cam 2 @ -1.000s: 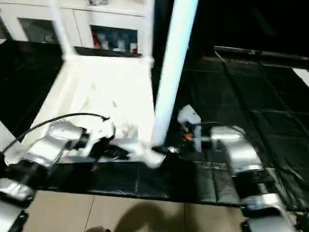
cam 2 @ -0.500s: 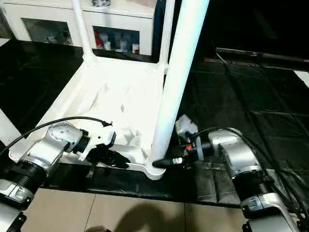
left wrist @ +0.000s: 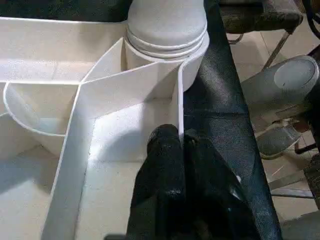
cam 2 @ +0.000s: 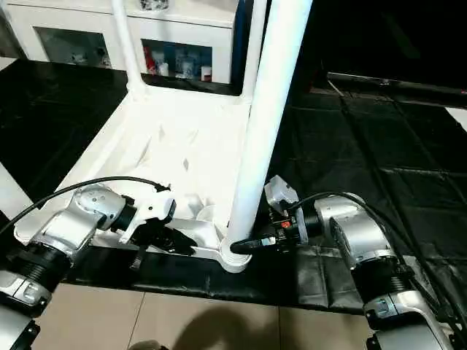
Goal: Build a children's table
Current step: Rotate leg to tighten
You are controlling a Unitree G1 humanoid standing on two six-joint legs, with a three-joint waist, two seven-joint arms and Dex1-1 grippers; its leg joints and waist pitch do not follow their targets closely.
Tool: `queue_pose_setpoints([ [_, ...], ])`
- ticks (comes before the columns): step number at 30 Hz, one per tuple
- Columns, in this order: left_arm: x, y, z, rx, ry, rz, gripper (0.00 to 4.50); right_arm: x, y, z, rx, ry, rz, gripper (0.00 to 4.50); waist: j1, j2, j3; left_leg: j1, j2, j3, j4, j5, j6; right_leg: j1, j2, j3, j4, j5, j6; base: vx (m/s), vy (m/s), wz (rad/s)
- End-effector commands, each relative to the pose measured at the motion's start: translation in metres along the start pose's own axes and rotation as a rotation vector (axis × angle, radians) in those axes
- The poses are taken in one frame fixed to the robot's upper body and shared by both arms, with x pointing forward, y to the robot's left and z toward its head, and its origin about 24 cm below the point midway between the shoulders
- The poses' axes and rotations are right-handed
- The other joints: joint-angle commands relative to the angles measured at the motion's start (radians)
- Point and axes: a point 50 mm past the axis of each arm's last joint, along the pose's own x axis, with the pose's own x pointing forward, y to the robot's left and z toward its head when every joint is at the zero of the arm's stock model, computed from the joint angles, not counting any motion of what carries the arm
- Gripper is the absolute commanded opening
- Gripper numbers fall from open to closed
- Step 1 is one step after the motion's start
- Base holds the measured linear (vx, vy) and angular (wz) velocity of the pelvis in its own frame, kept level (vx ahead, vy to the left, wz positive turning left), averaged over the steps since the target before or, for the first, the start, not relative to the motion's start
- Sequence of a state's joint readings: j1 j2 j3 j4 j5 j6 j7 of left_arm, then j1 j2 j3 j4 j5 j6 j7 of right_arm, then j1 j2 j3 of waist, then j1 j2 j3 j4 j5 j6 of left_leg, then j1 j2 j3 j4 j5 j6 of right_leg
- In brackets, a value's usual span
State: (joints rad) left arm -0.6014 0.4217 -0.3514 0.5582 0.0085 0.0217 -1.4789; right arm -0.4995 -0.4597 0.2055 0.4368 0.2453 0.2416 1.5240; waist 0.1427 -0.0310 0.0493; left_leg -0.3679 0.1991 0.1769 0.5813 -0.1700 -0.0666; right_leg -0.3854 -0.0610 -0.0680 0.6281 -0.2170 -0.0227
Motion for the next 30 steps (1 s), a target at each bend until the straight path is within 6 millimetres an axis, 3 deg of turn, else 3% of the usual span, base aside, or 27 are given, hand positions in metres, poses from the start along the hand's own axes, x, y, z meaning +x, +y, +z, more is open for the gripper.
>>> queue_pose_setpoints([
  [1,0.008,0.0,0.003,-0.003,0.001,-0.01,0.0,0.006,0.007,-0.002,0.024,-0.041,0.038,2.08,-0.006,-0.003,-0.065,0.016,0.043,-0.006,-0.055,-0.131,0.058,0.045,-0.085,0.051,-0.068,-0.057,-0.225,0.0,0.0,0.0],
  [5,0.01,0.006,0.006,-0.063,-0.029,0.069,0.0,0.016,0.004,-0.005,0.046,-0.069,-0.085,2.08,-0.006,-0.004,-0.062,0.015,0.042,-0.007,-0.057,-0.139,0.05,0.044,-0.086,0.05,-0.072,-0.084,-0.218,0.0,0.0,0.0],
  [8,0.018,0.014,0.014,-0.131,-0.074,0.157,0.0,0.032,-0.007,-0.008,0.057,-0.059,-0.287,2.04,-0.017,0.0,-0.054,0.018,0.041,-0.01,-0.065,-0.212,0.01,0.039,-0.09,0.052,-0.087,-0.241,-0.185,0.0,0.0,0.0],
  [10,0.026,0.019,0.019,-0.172,-0.092,0.214,0.0,0.044,-0.018,-0.002,0.089,-0.099,-0.42,2.02,-0.039,-0.003,-0.046,0.018,0.037,-0.019,-0.075,-0.276,-0.03,0.039,-0.092,0.05,-0.1,-0.388,-0.145,0.0,0.0,0.0],
  [11,0.026,0.019,0.019,-0.172,-0.092,0.214,0.0,0.044,-0.018,-0.002,0.089,-0.099,-0.42,2.02,-0.039,-0.003,-0.046,0.018,0.037,-0.019,-0.075,-0.276,-0.03,0.039,-0.092,0.05,-0.1,-0.388,-0.145,0.0,0.0,0.0],
  [12,0.032,0.026,0.024,-0.2,-0.104,0.265,0.0,0.053,-0.025,0.002,0.105,-0.107,-0.505,1.97,-0.055,-0.003,-0.047,0.013,0.034,-0.024,-0.077,-0.291,-0.038,0.044,-0.093,0.046,-0.107,-0.448,-0.113,0.0,0.0,0.0],
  [13,0.034,0.028,0.027,-0.215,-0.111,0.289,0.0,0.058,-0.027,0.004,0.114,-0.111,-0.539,1.96,-0.067,-0.005,-0.047,0.008,0.032,-0.027,-0.079,-0.291,-0.041,0.046,-0.092,0.044,-0.108,-0.457,-0.105,-0.044,0.015,-0.18],
  [15,0.04,0.034,0.033,-0.243,-0.133,0.336,0.0,0.066,-0.033,0.007,0.138,-0.116,-0.616,1.95,-0.074,-0.002,-0.047,0.013,0.029,-0.026,-0.075,-0.299,-0.039,0.039,-0.092,0.045,-0.116,-0.48,-0.096,0.0,0.0,0.0],
  [17,0.044,0.037,0.039,-0.261,-0.149,0.371,0.0,0.072,-0.037,0.01,0.144,-0.121,-0.673,1.93,-0.081,-0.007,-0.049,0.015,0.029,-0.024,-0.073,-0.291,-0.036,0.037,-0.091,0.048,-0.114,-0.455,-0.106,0.0,0.0,0.0],
  [20,0.055,0.045,0.054,-0.283,-0.188,0.458,0.0,0.088,-0.044,0.02,0.166,-0.146,-0.789,1.93,-0.086,-0.004,-0.051,0.021,0.03,-0.019,-0.07,-0.26,-0.018,0.034,-0.084,0.052,-0.105,-0.339,-0.148,0.0,0.0,0.0],
  [23,0.059,0.045,0.06,-0.286,-0.208,0.462,0.0,0.097,-0.041,0.021,0.185,-0.148,-0.756,1.93,-0.084,-0.005,-0.054,0.02,0.028,-0.016,-0.067,-0.235,-0.005,0.037,-0.083,0.054,-0.103,-0.284,-0.16,0.0,0.0,0.0],
  [24,0.059,0.045,0.061,-0.287,-0.208,0.463,0.0,0.098,-0.04,0.021,0.183,-0.151,-0.745,1.93,-0.081,-0.006,-0.056,0.016,0.028,-0.013,-0.066,-0.198,0.012,0.042,-0.082,0.055,-0.098,-0.217,-0.169,0.0,0.0,0.0],
  [25,0.059,0.046,0.061,-0.29,-0.206,0.468,0.0,0.099,-0.04,0.021,0.179,-0.154,-0.749,2.47,-0.08,-0.004,-0.056,0.016,0.027,-0.012,-0.065,-0.182,0.019,0.044,-0.082,0.055,-0.095,-0.194,-0.173,0.0,0.0,0.0],
  [30,0.054,0.044,0.056,-0.248,-0.192,0.462,0.0,0.096,-0.036,0.022,0.155,-0.199,-0.716,2.81,-0.079,0.0,-0.056,0.017,0.03,-0.013,-0.069,-0.181,0.018,0.045,-0.081,0.054,-0.097,-0.185,-0.179,0.0,0.0,0.0],
])
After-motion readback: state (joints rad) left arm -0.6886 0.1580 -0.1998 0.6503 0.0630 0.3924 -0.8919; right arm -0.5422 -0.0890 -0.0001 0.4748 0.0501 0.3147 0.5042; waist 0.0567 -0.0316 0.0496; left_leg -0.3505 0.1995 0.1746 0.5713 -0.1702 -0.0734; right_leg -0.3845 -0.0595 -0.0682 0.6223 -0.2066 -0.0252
